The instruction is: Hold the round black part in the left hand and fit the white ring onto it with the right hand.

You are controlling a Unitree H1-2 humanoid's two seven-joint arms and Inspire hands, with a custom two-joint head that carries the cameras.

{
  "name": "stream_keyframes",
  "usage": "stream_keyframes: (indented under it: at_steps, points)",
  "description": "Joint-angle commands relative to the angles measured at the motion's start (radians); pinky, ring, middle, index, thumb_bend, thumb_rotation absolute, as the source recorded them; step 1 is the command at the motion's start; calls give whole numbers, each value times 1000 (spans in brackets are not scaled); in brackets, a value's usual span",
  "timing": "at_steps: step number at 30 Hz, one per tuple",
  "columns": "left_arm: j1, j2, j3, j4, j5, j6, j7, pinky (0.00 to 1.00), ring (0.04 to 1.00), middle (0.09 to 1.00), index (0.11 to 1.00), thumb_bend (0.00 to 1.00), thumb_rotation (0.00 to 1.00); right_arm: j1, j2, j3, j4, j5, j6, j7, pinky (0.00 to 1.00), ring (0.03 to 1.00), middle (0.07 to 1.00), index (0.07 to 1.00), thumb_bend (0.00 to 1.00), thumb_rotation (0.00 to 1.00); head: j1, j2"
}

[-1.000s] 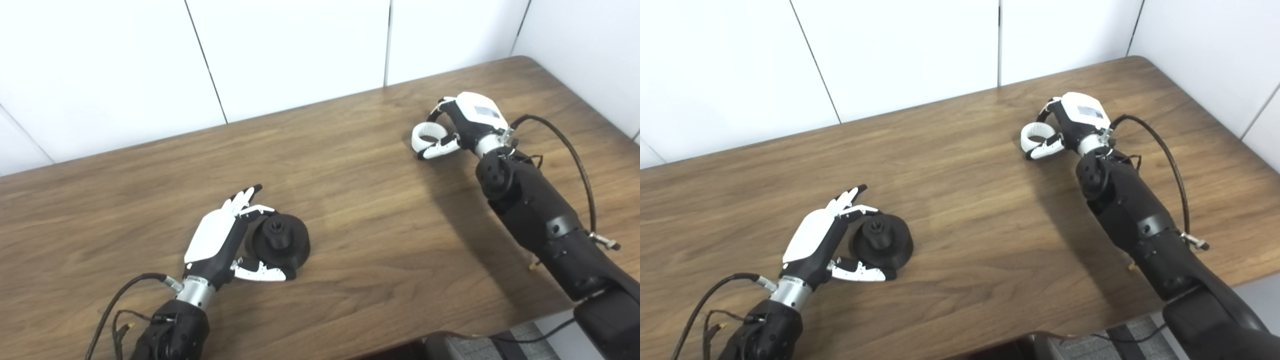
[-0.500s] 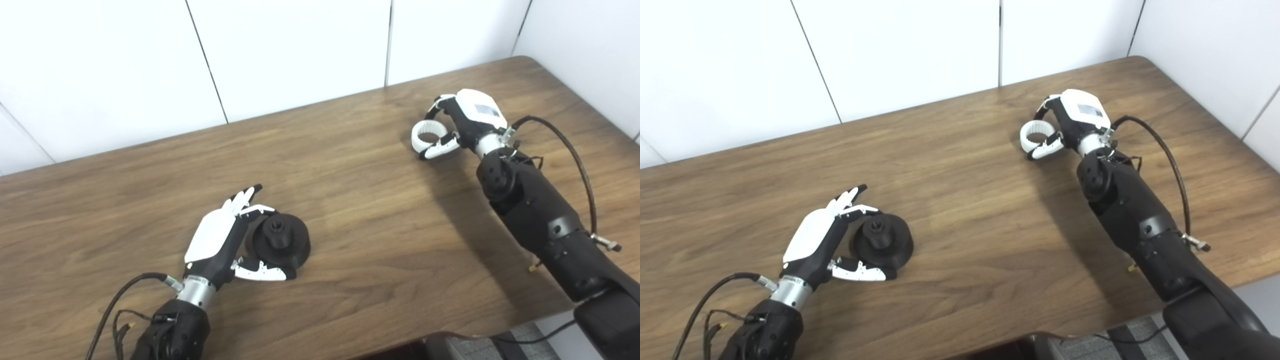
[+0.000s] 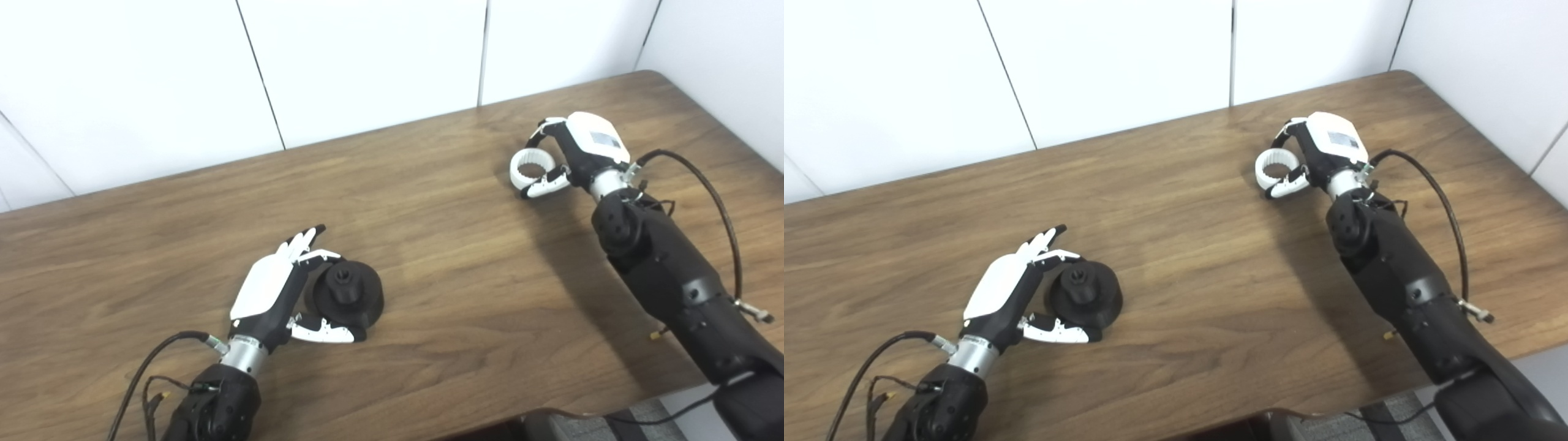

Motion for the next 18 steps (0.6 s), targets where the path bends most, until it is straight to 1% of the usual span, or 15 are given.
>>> stream_keyframes:
  at_steps: [1,2,6,10,13,18]
  points:
    - [-24,10,5,-19,6,-8,4,1000,1000,1000,611,901,324,-55,-51,-27,-64,-27,1,-2,707,794,862,493,514,155,1,0]
    - [-24,9,6,-18,6,-9,5,1000,1000,1000,611,901,323,-58,-55,-32,-81,-28,2,2,720,803,867,493,514,156,1,0]
    - [-26,8,6,-15,6,-8,5,1000,1000,1000,611,900,325,-60,-59,-62,-164,-23,23,31,831,844,879,494,513,155,0,0]
    - [-27,8,5,-13,7,-10,5,1000,1000,1000,611,902,323,-62,-60,-79,-225,-33,27,45,783,817,878,494,515,154,2,1]
    - [-27,7,5,-13,8,-9,5,1000,1000,1000,608,903,324,-65,-58,-86,-256,-39,30,55,805,826,873,494,517,154,1,2]
    - [-27,4,3,-17,10,-5,4,1000,1000,1000,607,907,324,-64,-48,-98,-280,-34,19,54,802,818,871,493,521,150,11,7]
